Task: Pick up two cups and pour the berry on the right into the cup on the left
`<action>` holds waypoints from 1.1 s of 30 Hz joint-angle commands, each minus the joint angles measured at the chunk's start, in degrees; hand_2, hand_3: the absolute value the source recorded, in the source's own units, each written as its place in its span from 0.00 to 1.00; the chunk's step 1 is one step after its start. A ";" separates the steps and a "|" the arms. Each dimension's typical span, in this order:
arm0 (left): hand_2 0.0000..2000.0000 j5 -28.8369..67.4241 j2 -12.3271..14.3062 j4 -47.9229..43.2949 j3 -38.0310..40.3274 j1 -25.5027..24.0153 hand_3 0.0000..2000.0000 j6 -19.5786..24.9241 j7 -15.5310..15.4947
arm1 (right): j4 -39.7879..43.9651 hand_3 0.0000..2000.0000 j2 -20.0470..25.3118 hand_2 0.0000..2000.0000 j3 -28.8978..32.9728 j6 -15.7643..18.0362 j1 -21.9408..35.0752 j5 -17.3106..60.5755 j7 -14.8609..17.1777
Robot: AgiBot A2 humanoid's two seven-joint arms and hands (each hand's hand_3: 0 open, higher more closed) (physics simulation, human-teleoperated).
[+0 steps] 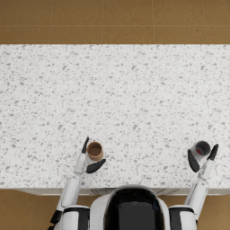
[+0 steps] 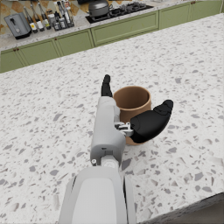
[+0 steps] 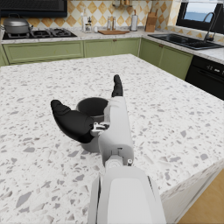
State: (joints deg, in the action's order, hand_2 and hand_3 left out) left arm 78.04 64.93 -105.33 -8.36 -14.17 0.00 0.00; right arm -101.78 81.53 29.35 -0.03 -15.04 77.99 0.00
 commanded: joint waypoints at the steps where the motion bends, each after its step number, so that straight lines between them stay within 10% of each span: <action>1: 0.00 0.00 0.47 2.54 -0.73 0.74 0.00 -0.08 0.00 | 4.94 0.00 -0.95 0.00 -0.52 -0.05 1.45 0.00 0.00; 21: 0.00 -0.01 5.35 12.63 -3.04 6.57 0.00 -0.08 -0.01 | 15.99 0.00 -1.67 0.00 -4.17 -0.65 5.78 0.01 -0.06; 22: 0.68 -0.01 5.34 12.20 -2.90 6.29 0.16 -0.08 -0.01 | 15.11 0.00 -1.47 0.00 -4.55 -0.55 5.49 0.01 -0.10; 23: 1.00 -0.01 5.38 11.28 -2.54 6.18 0.33 0.18 -0.01 | 13.93 0.16 -1.18 0.68 -4.29 -0.66 4.98 0.01 -0.11; 24: 1.00 -0.01 5.35 9.71 -2.27 5.86 0.49 0.85 0.06 | 11.76 0.33 -0.85 1.00 -4.29 -0.75 4.44 0.01 -0.08; 26: 1.00 -0.01 5.46 5.30 -2.16 5.51 0.64 1.20 -0.04 | 7.88 0.64 -0.50 1.00 -5.36 -0.09 4.02 0.02 0.00; 33: 1.00 -0.01 8.23 -0.90 -6.56 8.42 0.64 1.58 -0.21 | -8.91 0.64 -0.40 1.00 -16.37 1.53 4.44 0.02 -0.11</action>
State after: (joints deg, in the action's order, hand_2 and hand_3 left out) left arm 78.03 72.33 -103.81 -13.30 -7.16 1.66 -0.20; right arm -105.20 81.71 16.83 1.68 -11.33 78.01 -0.13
